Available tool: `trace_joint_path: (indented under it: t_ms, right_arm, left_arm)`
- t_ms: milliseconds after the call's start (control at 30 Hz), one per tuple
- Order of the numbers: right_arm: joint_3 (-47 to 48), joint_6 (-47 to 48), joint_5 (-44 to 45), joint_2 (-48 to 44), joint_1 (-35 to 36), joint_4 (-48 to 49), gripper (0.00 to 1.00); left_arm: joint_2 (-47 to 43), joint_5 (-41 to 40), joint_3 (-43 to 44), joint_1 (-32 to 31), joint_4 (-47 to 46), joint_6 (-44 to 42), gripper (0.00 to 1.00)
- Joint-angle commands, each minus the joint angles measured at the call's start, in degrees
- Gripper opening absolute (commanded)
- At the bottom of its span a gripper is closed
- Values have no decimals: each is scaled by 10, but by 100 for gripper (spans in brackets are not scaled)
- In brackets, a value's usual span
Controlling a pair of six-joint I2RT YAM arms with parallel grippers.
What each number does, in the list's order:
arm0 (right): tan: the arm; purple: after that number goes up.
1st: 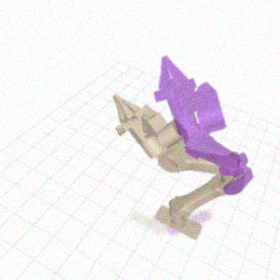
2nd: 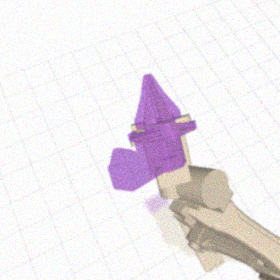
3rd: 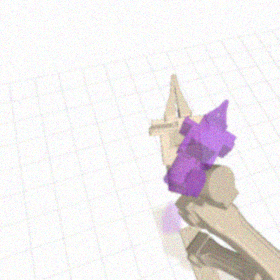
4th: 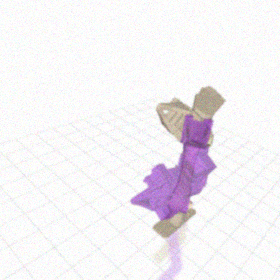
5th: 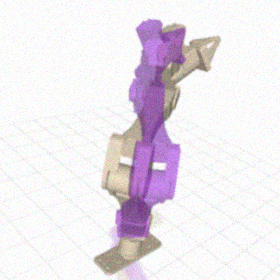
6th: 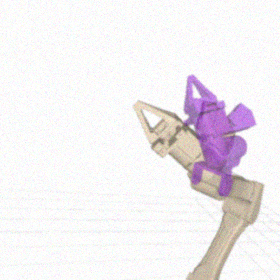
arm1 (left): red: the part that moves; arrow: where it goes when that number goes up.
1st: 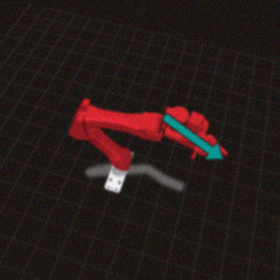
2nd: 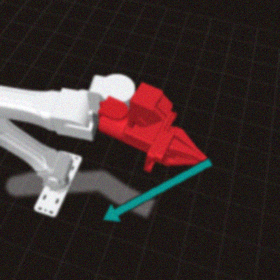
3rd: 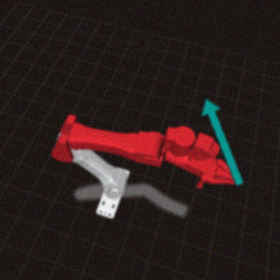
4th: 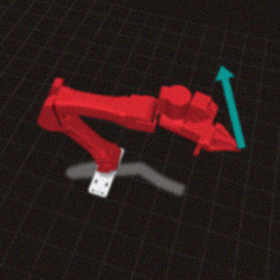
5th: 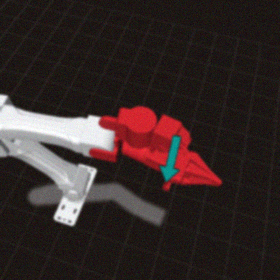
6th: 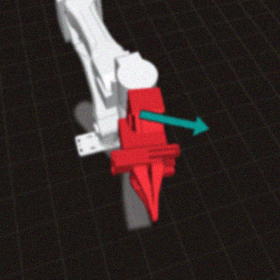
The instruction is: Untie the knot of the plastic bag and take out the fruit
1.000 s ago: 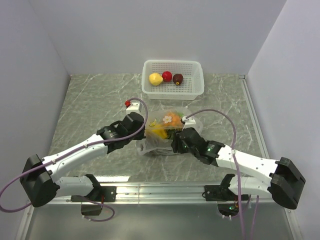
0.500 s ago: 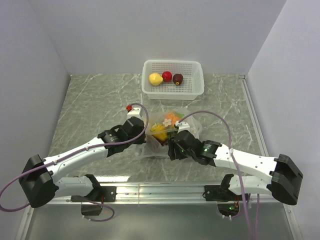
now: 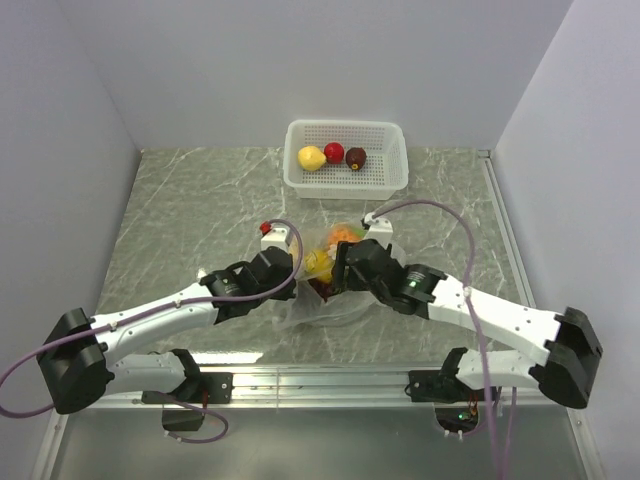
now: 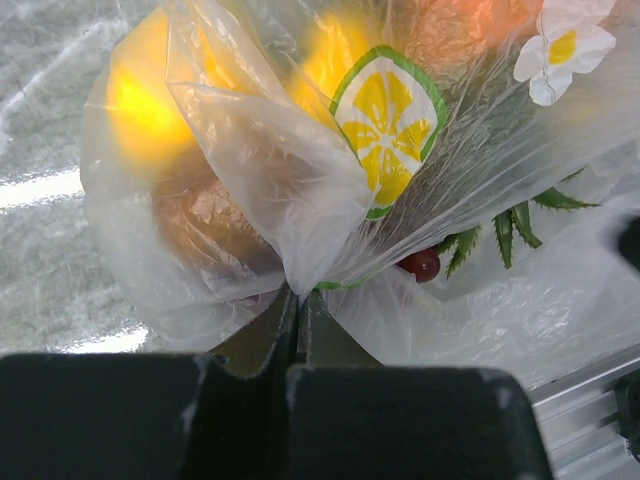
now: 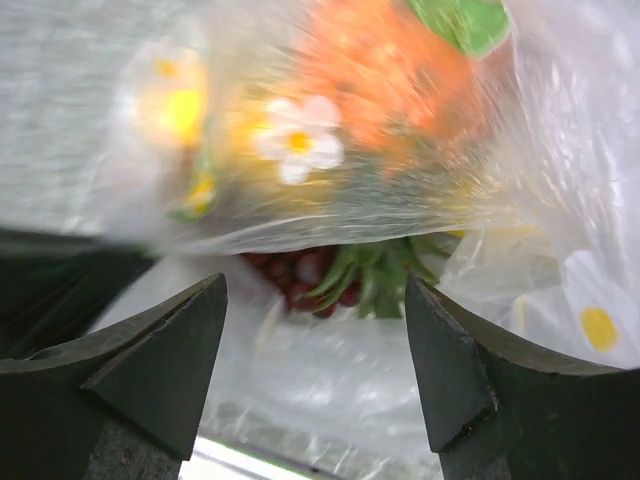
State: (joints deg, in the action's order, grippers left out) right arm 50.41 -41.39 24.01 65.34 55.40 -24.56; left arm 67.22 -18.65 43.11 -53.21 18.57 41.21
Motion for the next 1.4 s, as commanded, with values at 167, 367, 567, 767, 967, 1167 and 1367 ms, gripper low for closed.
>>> trace_joint_path:
  t_ms: [167,367,567,767,967,1167,1367]
  right_arm:
    - [-45,-57,43,73,-13,82,84]
    - [-96,-15,70,95,-19,178,87]
    - [-107,17,49,133,-27,234,82]
    - [-96,32,27,112,-27,232,23]
    - [-38,29,-4,33,-27,167,0]
    - [16,-8,-42,-2,-43,122,0]
    - [21,-55,-117,-28,-71,120,0]
  left_arm:
    - [-10,7,10,-8,-30,11,1]
    - [-2,7,40,-8,-31,15,1]
    - [-4,-2,53,-8,-26,17,1]
    - [-1,-6,46,-8,-24,20,1]
    - [-2,-34,28,-8,-32,35,1]
    - [-1,-50,21,-8,-45,46,1]
    - [0,-67,14,-12,-45,55,1]
